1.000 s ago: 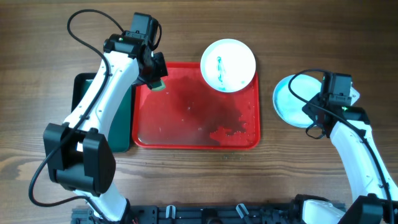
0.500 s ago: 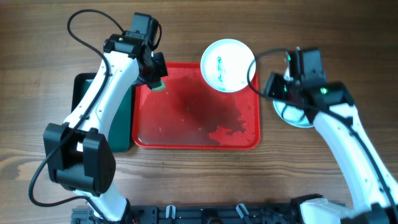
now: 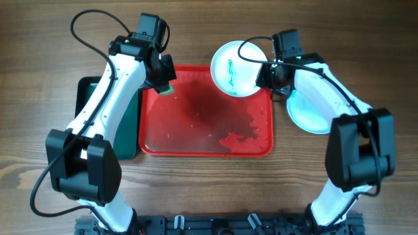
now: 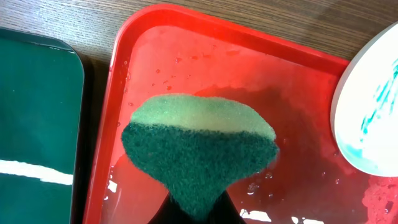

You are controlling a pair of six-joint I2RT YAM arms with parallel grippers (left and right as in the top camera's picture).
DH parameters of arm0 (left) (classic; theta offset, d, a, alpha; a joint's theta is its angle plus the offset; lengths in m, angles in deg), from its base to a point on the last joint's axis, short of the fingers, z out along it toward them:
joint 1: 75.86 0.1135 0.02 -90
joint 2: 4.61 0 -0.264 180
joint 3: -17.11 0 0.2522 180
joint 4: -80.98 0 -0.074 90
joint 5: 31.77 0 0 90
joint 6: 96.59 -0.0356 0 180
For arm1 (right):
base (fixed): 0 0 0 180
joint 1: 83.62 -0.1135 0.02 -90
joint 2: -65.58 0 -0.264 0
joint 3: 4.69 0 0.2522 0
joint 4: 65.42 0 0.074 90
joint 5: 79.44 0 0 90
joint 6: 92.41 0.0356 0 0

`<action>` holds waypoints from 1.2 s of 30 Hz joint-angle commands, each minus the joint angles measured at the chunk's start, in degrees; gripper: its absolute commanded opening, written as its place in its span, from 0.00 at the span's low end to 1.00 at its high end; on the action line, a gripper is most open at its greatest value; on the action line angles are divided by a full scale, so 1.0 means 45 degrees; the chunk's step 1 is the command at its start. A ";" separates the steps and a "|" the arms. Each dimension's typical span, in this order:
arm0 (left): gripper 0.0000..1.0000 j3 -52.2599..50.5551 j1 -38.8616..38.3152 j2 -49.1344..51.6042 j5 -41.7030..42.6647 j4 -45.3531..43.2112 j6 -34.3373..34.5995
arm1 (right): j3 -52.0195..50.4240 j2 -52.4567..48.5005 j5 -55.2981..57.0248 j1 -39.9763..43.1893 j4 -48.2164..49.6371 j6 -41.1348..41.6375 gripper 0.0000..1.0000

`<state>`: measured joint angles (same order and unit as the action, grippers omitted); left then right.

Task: Clean dirty plates on tray and stack at the side
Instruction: 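Release the plate onto the stack and raise the right gripper, then move the right gripper to the large back plate and drag it forward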

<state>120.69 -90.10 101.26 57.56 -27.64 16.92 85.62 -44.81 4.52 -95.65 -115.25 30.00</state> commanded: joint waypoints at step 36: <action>0.04 -0.0058 0.0024 -0.0019 0.0146 -0.0034 0.0214 | 0.0874 -0.0437 -0.0981 -0.3871 -0.3240 -0.0869 0.04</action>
<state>120.69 -90.08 101.26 57.56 -27.64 16.92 86.39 -48.33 -1.01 -114.23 -128.74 27.46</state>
